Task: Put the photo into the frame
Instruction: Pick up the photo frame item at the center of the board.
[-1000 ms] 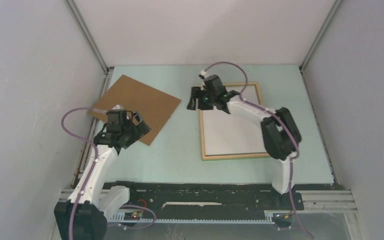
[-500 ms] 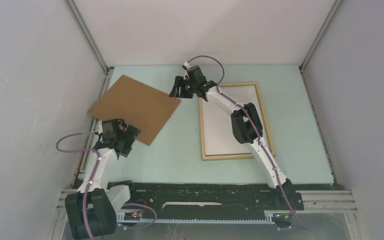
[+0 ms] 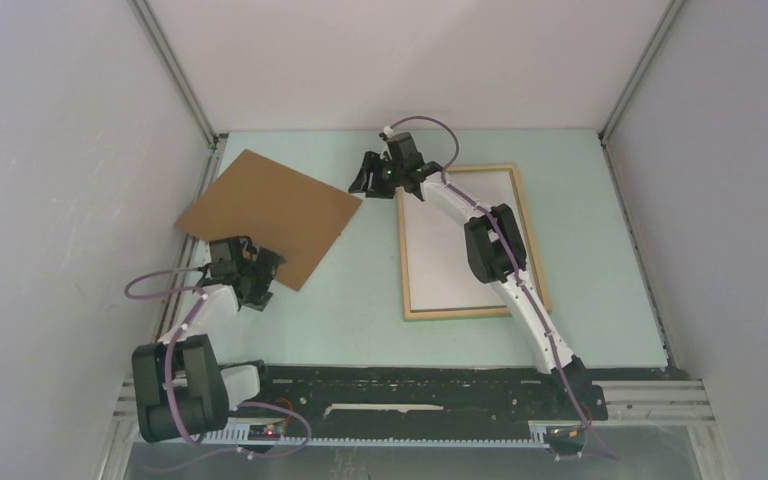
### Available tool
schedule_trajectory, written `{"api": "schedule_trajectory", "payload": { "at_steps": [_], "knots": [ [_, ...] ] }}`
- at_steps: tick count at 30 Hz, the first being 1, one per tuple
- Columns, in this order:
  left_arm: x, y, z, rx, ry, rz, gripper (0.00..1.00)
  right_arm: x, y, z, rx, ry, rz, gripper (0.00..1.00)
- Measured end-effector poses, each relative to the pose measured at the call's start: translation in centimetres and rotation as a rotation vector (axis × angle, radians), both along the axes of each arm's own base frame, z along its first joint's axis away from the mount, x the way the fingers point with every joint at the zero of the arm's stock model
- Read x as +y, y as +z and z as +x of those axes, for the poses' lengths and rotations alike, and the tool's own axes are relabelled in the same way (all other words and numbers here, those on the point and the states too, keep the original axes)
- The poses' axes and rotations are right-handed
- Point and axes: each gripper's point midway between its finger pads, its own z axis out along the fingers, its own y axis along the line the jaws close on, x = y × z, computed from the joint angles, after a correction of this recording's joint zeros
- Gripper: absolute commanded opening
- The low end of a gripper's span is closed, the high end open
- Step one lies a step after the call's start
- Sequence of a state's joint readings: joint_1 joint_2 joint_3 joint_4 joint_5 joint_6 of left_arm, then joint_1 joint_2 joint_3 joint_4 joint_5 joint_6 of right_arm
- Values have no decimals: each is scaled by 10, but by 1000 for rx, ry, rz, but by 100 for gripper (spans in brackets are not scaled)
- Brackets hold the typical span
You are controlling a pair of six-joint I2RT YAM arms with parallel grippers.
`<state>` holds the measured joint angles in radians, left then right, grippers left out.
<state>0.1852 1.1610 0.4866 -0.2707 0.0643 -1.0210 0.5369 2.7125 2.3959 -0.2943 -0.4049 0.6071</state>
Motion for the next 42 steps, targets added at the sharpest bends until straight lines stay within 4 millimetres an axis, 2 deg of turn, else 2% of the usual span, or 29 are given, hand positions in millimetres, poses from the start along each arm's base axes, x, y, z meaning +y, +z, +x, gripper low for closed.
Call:
{"api": "schedule_trajectory", "payload": {
  "at_steps": [9, 16, 21, 27, 32, 35, 37, 42],
  "knots": [
    [-4, 1, 24, -50, -7, -46, 100, 18, -4, -8, 63, 48, 97, 55],
    [-5, 4, 33, -32, -42, -57, 99, 11, -10, -17, 70, 56, 128, 49],
    [-3, 14, 22, -39, -75, -9, 97, -7, -10, -55, 124, 73, 112, 47],
    [-3, 50, 4, -147, -98, 66, 97, -31, -5, -110, 160, 76, 87, 47],
    [-9, 84, -12, -276, -115, 118, 97, -42, -6, -151, 164, 73, 37, 47],
    [-10, 102, -17, -347, -118, 138, 95, -41, -15, -168, 167, 82, -3, 46],
    [-9, 110, -19, -378, -109, 153, 94, -38, -15, -177, 152, 90, -17, 46],
    [-6, 106, -27, -350, -93, 166, 90, -37, -16, -190, 132, 84, -50, 46]
  ]
}}
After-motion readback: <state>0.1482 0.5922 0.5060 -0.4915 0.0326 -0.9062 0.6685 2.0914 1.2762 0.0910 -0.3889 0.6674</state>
